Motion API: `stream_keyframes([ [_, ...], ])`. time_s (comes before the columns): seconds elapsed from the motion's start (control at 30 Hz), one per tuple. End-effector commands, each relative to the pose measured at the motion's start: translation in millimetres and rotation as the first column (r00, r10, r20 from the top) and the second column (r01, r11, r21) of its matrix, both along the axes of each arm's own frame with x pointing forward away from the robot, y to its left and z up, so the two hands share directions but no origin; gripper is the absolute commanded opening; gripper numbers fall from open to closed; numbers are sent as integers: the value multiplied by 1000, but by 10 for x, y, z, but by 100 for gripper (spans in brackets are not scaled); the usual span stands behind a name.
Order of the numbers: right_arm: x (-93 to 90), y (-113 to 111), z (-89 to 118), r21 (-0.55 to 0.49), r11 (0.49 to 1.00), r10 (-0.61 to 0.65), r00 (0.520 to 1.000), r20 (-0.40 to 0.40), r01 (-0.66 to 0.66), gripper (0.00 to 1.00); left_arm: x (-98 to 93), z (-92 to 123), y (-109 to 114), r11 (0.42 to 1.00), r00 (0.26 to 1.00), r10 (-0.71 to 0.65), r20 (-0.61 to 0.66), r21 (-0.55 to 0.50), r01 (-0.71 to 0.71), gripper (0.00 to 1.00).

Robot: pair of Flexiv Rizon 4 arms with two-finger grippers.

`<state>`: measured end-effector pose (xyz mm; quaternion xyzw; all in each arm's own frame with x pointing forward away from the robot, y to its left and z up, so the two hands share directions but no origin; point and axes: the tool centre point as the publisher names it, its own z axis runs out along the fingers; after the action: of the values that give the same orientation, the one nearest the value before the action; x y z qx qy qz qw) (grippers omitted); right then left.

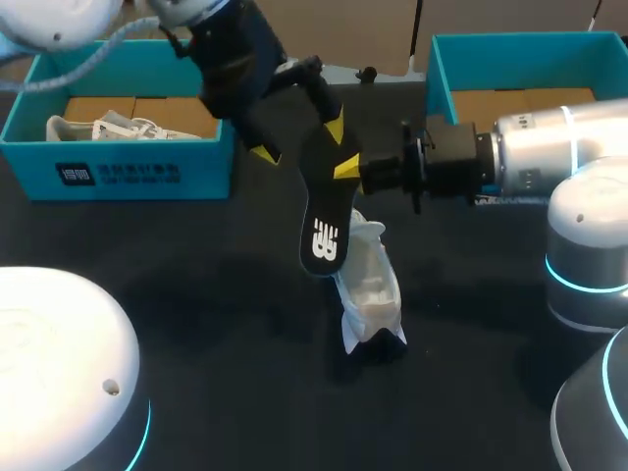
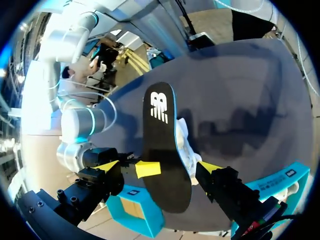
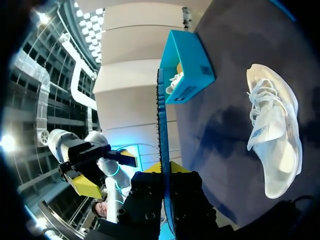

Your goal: Take the shoe out of the shoebox, open the shoe tongue, remove and reinsert the insole, then place the shoe into the shoebox

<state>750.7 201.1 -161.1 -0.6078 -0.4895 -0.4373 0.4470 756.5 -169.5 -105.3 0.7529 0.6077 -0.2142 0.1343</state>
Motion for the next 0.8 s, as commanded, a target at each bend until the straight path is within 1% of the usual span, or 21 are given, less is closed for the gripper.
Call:
stream_keyframes([
  [0.03, 34, 37, -5, -7, 1000, 2, 1000, -2, -2, 0, 88, 35, -70, 972, 999, -26, 37, 233, 17, 100],
  [0.13, 43, 35, -14, -8, 1000, 2, 1000, 1, -2, 0, 135, 28, -81, 965, 998, -23, 64, 263, 5, 100],
  [0.3, 54, 34, -38, 2, 1000, -1, 1000, 9, 1, 0, 223, 58, -118, 963, 993, 14, 115, 266, -44, 100],
  [0.37, 54, 34, -56, 13, 1000, -2, 1000, 11, 2, 0, 249, 67, -127, 961, 993, 29, 113, 269, -59, 100],
  [0.43, 44, 36, -70, 17, 1000, -3, 1000, 11, 3, 0, 258, 74, -137, 961, 994, 45, 103, 266, -71, 100],
  [0.6, 29, 33, -78, 24, 1000, -4, 1000, 9, 4, 0, 249, 59, -130, 953, 994, 42, 103, 295, -71, 100],
  [0.8, 30, 30, -80, 26, 1000, 0, 1000, 12, 0, 0, 253, 96, -149, 955, 993, 48, 110, 287, -78, 100],
])
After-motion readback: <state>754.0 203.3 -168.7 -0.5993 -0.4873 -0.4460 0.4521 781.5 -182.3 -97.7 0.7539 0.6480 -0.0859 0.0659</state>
